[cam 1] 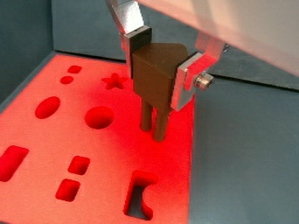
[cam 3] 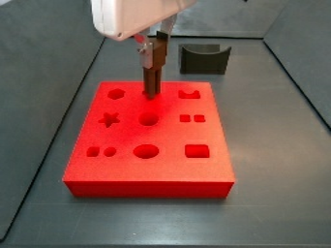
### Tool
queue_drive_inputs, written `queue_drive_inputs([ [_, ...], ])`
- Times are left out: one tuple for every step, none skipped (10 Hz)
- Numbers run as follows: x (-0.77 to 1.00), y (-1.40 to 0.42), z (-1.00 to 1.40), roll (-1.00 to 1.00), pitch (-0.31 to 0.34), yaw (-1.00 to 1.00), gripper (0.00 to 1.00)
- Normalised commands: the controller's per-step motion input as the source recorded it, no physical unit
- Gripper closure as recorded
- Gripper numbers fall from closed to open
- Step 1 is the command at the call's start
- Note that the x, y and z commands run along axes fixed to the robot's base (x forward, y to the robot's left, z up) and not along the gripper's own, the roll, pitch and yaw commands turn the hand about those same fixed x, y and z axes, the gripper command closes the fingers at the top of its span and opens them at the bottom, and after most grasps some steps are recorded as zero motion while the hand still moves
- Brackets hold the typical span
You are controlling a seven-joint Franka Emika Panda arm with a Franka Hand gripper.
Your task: Insert the 3 prong object.
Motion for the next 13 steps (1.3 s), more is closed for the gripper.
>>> queue_drive_inputs([
  [0.04, 0.0, -0.21, 0.12, 0.064, 0.0, 1.0],
  [0.0, 0.0, -0.19, 0.1, 0.026, 0.0, 1.0],
  [0.0, 0.0, -0.17, 0.08, 0.02, 0.0, 1.0],
  [0.0, 0.0, -0.16, 0.02, 0.0, 0.0, 1.0],
  [-0.08, 0.0, -0.09, -0.01, 0.0, 0.0, 1.0],
  [-0.07, 0.0, -0.03, 0.0, -0.003, 0.0, 1.0],
  [-0.1, 0.0, -0.05, 0.0, -0.01, 0.0, 1.0],
  [-0.09, 0.0, -0.07, -0.01, -0.014, 0.0, 1.0],
  [0.0, 0.0, -0.1, -0.01, -0.01, 0.0, 1.0],
  [0.05, 0.0, -0.31, 0.0, 0.0, 0.0, 1.0],
  [0.28, -0.03, -0.73, 0.01, 0.0, -0.01, 1.0],
  [0.31, -0.03, -0.89, 0.01, -0.014, -0.04, 1.0],
  [0.34, -0.03, -0.89, 0.0, -0.02, -0.05, 1.0],
])
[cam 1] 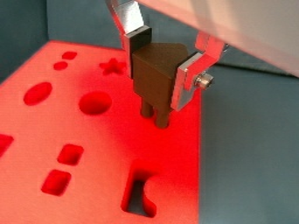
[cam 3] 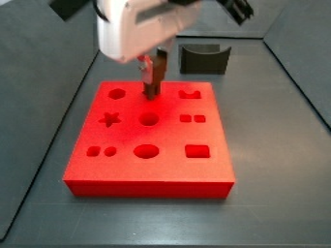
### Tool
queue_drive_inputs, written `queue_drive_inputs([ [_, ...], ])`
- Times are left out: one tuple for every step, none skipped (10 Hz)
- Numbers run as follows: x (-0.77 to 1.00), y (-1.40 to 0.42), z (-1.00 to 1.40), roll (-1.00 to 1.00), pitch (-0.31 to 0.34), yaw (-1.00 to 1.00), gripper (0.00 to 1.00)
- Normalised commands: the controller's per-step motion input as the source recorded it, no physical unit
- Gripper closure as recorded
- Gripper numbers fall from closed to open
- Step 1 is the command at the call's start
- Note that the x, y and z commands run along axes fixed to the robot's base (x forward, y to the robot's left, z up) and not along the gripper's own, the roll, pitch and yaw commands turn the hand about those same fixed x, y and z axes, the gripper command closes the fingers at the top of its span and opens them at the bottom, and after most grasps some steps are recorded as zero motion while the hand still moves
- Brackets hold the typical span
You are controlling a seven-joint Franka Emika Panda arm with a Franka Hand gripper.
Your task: Insert the 3 prong object.
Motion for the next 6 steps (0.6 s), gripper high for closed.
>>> queue_drive_inputs([
  [0.37, -0.04, -0.75, 0.03, 0.0, -0.07, 1.0],
  [0.1, -0.05, -0.63, 0.1, 0.0, -0.17, 1.0],
  [0.07, -0.02, -0.74, 0.11, 0.004, -0.16, 1.0],
  [0.0, 0.0, -0.6, 0.1, 0.041, -0.09, 1.0],
  [-0.04, 0.0, 0.0, 0.0, 0.0, 0.0, 1.0],
  [0.0, 0.0, 0.0, 0.0, 0.0, 0.0, 1.0],
])
